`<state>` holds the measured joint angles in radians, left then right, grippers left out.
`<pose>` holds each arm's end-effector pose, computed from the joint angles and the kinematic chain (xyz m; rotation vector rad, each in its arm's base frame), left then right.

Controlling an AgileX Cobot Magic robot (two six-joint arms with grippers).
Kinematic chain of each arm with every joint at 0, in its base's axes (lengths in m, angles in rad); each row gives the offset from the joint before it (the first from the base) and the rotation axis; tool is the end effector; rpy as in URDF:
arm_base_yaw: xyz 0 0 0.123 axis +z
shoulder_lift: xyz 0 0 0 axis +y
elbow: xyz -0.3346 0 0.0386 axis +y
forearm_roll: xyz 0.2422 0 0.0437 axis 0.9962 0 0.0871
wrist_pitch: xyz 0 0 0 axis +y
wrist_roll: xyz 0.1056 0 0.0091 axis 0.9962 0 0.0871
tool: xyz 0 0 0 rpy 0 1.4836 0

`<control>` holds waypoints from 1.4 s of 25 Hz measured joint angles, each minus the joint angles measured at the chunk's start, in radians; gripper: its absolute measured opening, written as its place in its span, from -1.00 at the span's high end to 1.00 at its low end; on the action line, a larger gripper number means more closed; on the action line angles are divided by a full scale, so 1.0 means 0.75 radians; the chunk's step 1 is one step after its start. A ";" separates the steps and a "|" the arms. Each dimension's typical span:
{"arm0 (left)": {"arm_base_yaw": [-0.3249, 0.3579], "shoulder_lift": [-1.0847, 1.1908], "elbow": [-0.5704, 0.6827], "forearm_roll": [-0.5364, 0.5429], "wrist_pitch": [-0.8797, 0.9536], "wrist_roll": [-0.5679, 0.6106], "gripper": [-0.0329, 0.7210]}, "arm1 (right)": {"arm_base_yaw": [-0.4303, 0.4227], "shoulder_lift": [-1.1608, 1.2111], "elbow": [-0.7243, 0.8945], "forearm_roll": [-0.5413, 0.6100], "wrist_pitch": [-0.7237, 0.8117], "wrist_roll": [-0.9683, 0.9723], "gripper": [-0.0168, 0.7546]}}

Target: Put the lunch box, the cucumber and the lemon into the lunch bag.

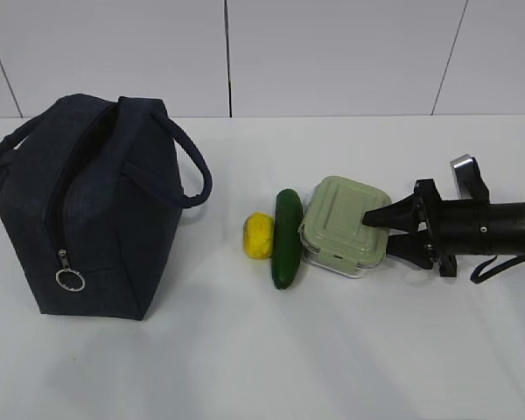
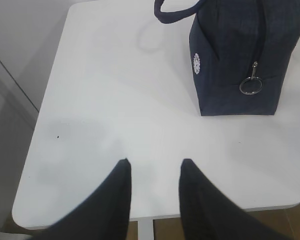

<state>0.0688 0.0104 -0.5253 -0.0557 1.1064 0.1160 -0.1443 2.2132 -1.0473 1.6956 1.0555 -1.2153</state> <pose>-0.0518 -0.0089 0.2712 0.0536 2.0734 0.0463 0.4107 0.0329 0.1219 0.3856 2.3098 1.4732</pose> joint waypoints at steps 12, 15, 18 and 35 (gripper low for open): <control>0.000 0.000 0.000 0.000 0.000 0.000 0.29 | 0.000 0.000 0.000 0.002 0.000 -0.003 -0.06; 0.000 0.000 0.000 0.000 0.000 0.000 0.29 | 0.000 0.000 0.000 0.002 0.000 -0.003 -0.06; 0.000 0.000 0.000 0.000 0.000 0.000 0.29 | 0.000 0.000 0.000 0.003 0.000 -0.003 -0.06; 0.000 0.000 0.000 0.000 0.000 0.000 0.29 | 0.000 0.000 0.000 -0.003 0.024 -0.003 0.00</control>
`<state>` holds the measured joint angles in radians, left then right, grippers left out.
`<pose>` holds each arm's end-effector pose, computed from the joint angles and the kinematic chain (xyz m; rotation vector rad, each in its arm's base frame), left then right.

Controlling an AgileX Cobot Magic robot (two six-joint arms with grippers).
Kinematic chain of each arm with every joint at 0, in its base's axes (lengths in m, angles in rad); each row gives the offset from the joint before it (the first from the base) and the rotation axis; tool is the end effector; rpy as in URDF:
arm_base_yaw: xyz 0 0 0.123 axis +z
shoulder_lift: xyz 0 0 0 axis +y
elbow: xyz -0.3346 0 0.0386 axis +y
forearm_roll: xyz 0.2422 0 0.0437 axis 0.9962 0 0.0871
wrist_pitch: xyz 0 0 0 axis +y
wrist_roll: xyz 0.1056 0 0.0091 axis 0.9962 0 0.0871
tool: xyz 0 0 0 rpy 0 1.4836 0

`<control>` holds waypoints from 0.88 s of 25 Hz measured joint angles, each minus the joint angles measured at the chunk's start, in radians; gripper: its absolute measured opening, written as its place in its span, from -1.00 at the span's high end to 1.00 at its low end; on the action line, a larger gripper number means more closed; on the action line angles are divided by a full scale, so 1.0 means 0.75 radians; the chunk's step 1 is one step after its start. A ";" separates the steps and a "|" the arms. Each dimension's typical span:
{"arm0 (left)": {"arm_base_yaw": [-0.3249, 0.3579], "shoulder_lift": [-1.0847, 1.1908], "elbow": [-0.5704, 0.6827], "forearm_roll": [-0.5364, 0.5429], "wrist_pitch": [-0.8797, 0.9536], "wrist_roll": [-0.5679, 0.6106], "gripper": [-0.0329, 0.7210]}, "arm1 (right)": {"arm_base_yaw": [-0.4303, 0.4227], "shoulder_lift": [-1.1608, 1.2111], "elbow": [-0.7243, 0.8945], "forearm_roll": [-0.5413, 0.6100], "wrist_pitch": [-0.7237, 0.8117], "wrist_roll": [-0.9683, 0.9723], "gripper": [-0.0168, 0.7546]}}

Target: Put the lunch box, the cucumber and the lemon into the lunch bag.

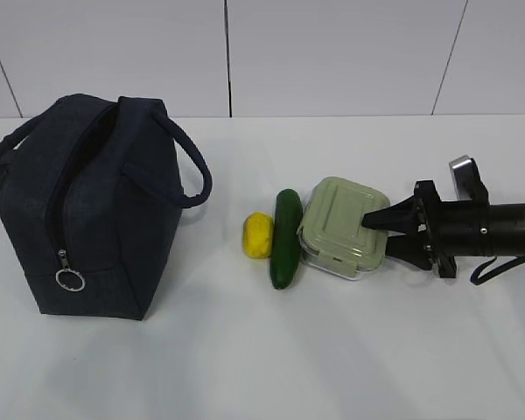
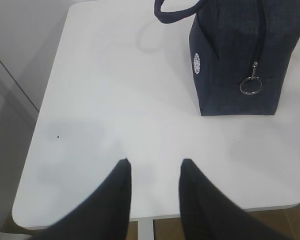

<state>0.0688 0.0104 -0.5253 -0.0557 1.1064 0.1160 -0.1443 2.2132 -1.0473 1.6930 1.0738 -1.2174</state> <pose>-0.0518 -0.0089 0.2712 0.0536 2.0734 0.0463 0.4099 0.0339 0.1233 0.3715 2.3024 1.4940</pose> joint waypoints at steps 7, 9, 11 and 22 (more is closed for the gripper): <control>0.000 0.000 0.000 0.000 0.000 0.000 0.29 | 0.000 0.000 0.000 -0.016 0.018 -0.003 0.00; 0.000 0.000 0.000 0.000 0.000 0.000 0.29 | 0.000 0.000 0.000 -0.016 0.021 -0.003 0.00; 0.000 0.000 0.000 0.000 0.000 0.000 0.29 | 0.000 0.000 0.000 -0.019 0.022 -0.003 0.00; 0.000 0.000 0.000 0.000 0.000 0.000 0.29 | 0.000 0.000 0.000 -0.059 0.032 -0.003 0.00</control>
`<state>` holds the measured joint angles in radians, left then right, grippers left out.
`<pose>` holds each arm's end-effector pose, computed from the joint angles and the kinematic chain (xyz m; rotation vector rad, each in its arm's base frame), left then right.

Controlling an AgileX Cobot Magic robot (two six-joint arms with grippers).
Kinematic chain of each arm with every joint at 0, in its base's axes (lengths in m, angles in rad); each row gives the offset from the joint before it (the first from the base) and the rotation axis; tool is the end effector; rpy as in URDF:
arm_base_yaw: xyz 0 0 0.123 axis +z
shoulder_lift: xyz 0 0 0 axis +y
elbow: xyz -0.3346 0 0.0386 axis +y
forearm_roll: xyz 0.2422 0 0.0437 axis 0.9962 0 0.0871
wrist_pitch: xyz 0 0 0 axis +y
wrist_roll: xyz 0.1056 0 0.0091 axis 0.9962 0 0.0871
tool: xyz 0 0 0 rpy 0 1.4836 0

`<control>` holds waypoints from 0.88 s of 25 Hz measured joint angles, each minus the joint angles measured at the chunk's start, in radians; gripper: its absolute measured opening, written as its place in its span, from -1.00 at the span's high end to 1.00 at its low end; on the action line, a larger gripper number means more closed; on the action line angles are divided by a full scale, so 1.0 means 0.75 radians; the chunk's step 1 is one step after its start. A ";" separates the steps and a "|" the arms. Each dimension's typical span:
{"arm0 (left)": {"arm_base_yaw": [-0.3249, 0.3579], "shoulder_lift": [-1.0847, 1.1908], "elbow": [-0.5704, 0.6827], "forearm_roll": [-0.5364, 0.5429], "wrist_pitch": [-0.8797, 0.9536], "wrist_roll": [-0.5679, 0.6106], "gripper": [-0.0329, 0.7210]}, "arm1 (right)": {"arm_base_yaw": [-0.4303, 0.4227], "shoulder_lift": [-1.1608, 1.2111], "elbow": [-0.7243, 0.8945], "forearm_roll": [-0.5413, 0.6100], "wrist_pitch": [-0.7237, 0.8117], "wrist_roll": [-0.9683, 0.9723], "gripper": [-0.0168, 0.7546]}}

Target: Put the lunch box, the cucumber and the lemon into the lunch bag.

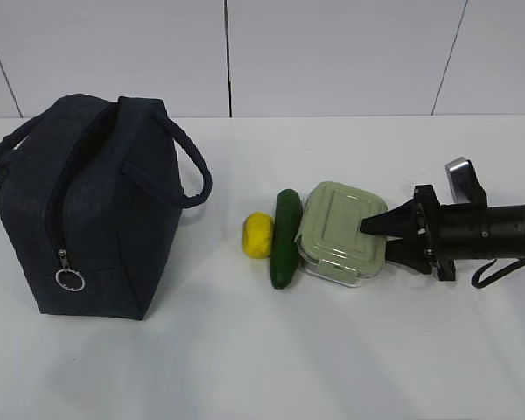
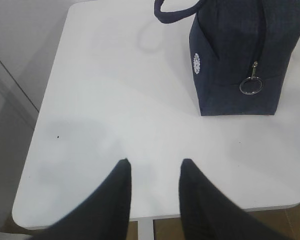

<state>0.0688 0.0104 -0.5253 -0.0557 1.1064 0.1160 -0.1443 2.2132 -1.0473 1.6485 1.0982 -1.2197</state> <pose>-0.0518 -0.0089 0.2712 0.0536 2.0734 0.0463 0.4056 0.0362 0.1234 0.3105 2.3258 1.5164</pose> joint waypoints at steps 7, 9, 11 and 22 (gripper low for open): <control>0.000 0.000 0.000 0.000 0.000 0.000 0.29 | 0.000 0.000 0.000 -0.015 0.006 0.000 0.00; 0.000 0.000 0.000 0.000 0.000 0.000 0.29 | 0.000 0.000 0.000 -0.020 0.009 0.000 0.00; 0.000 0.000 0.000 0.000 0.000 0.000 0.29 | 0.000 0.000 0.000 -0.041 0.014 0.000 0.00; 0.000 0.000 0.000 0.000 0.000 0.000 0.29 | 0.002 -0.096 0.000 -0.103 0.011 0.003 0.00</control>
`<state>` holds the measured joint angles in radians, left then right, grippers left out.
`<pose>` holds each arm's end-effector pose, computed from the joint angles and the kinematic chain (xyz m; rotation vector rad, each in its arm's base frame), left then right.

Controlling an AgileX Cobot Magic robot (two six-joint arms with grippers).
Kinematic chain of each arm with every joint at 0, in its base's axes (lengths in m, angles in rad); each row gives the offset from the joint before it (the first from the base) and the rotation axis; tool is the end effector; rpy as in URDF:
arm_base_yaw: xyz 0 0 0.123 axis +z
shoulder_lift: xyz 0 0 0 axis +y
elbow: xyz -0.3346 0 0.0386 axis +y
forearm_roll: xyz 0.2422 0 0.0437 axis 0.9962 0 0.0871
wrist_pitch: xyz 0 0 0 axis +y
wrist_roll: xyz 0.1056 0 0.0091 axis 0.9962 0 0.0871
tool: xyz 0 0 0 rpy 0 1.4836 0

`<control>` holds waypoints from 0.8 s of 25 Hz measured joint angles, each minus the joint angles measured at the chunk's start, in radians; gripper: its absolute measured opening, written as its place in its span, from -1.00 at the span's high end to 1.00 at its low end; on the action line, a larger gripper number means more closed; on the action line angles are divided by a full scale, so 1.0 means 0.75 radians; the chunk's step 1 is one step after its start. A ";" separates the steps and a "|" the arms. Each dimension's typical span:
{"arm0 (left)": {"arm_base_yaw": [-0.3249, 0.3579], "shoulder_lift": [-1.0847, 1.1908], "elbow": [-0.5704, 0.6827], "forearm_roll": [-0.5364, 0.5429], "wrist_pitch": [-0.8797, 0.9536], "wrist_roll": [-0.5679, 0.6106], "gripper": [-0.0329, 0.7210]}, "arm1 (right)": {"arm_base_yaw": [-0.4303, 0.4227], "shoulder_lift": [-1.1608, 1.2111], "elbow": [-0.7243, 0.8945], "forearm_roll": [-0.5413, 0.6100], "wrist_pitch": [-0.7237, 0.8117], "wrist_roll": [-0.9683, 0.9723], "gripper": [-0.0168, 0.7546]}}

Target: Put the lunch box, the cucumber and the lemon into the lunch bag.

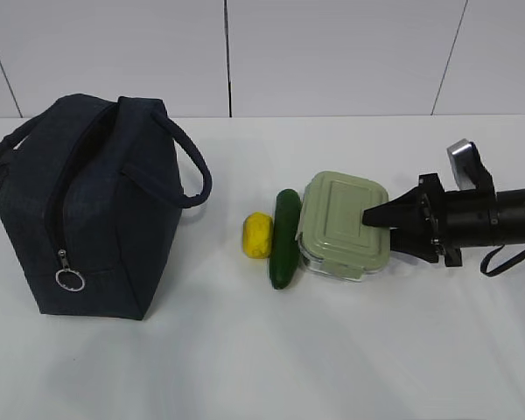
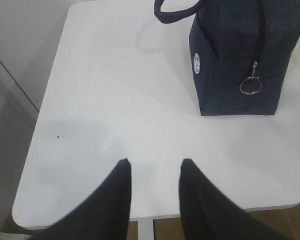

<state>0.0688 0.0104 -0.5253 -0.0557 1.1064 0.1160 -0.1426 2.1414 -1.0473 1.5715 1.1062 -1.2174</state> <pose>-0.0518 -0.0089 0.2712 0.0536 2.0734 0.0463 0.3981 0.0386 0.1486 0.1670 2.3367 1.4866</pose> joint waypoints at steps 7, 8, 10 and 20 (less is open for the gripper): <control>0.000 0.000 0.000 0.000 0.000 0.000 0.29 | 0.000 -0.067 0.000 -0.034 0.000 0.031 0.00; 0.000 0.000 0.000 0.000 0.000 0.000 0.29 | 0.000 -0.082 0.000 -0.037 0.000 0.036 0.00; 0.000 0.000 0.000 0.000 0.000 0.000 0.29 | 0.000 -0.102 0.000 -0.040 0.000 0.054 0.00; 0.000 0.016 -0.019 -0.075 -0.002 0.000 0.29 | 0.000 -0.156 0.000 -0.053 0.004 0.119 0.00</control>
<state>0.0688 0.0221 -0.5399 -0.1117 1.1046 0.1160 -0.1426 2.0247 -1.0473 1.5321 1.1095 -1.1279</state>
